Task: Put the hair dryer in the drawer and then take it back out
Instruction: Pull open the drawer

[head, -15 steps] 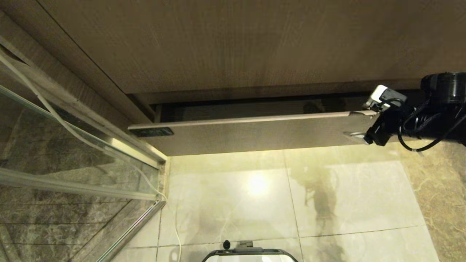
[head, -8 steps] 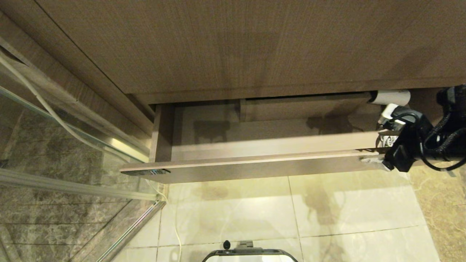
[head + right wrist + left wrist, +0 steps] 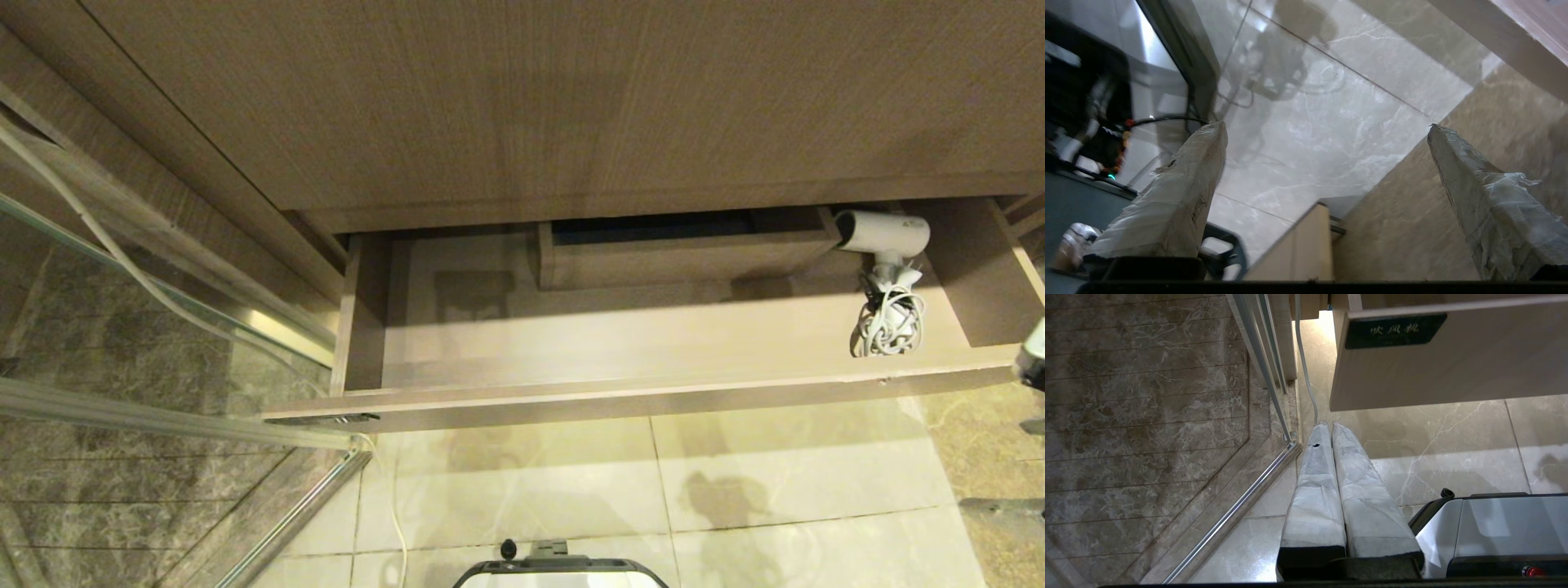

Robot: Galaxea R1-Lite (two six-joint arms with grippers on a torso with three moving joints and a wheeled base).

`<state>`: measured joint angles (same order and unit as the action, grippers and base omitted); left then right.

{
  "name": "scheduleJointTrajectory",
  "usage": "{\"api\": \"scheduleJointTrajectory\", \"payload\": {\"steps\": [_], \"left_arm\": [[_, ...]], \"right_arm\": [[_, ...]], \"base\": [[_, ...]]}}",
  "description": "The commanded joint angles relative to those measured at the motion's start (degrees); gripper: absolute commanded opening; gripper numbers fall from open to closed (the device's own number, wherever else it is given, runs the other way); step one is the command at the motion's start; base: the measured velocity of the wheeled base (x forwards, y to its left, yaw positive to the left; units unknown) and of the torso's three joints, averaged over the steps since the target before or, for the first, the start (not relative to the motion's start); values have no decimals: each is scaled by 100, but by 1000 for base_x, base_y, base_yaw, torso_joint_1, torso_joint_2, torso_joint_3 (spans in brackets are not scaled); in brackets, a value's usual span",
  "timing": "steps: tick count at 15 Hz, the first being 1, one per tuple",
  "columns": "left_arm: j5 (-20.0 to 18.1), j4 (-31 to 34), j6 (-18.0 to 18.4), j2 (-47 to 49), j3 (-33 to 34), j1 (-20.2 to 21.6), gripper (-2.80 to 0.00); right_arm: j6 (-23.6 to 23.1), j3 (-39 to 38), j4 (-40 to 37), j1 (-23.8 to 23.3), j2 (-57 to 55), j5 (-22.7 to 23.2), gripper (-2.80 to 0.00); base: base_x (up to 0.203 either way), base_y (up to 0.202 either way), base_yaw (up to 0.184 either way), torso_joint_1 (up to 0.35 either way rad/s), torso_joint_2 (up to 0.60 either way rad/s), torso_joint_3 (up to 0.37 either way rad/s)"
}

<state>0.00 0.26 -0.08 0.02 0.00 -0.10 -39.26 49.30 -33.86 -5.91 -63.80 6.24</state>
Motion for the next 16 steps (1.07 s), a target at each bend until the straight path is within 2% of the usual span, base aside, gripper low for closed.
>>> {"api": "scheduleJointTrajectory", "payload": {"steps": [1, 3, 5, 7, 13, 14, 16], "left_arm": [[0, 0, -1, -2, 9, 1, -280], [0, 0, -1, -2, 9, 1, -280], [0, 0, -1, -2, 9, 1, -280], [0, 0, -1, -2, 9, 1, -280], [0, 0, -1, -2, 9, 1, -280], [0, 0, -1, -2, 9, 1, -280], [0, 0, -1, -2, 9, 1, -280]], "right_arm": [[583, -133, -105, -60, 1073, -7, 0], [1065, -341, 101, -180, 1429, -9, 0], [1529, -492, 286, -601, 1606, -15, 0], [1588, -534, 477, -738, 1630, -54, 0], [1699, -502, 1627, -2025, 892, -256, 0], [1786, -492, 1901, -2215, 730, -257, -280], [1813, -440, 2061, -2375, 336, -304, -280]], "base": [[0, 0, 0, 0, 0, 0], [0, 0, 0, 0, 0, 0], [0, 0, 0, 0, 0, 0], [0, 0, 0, 0, 0, 0], [0, 0, 0, 0, 0, 0], [0, 0, 0, 0, 0, 0], [0, 0, 0, 0, 0, 0]]}}
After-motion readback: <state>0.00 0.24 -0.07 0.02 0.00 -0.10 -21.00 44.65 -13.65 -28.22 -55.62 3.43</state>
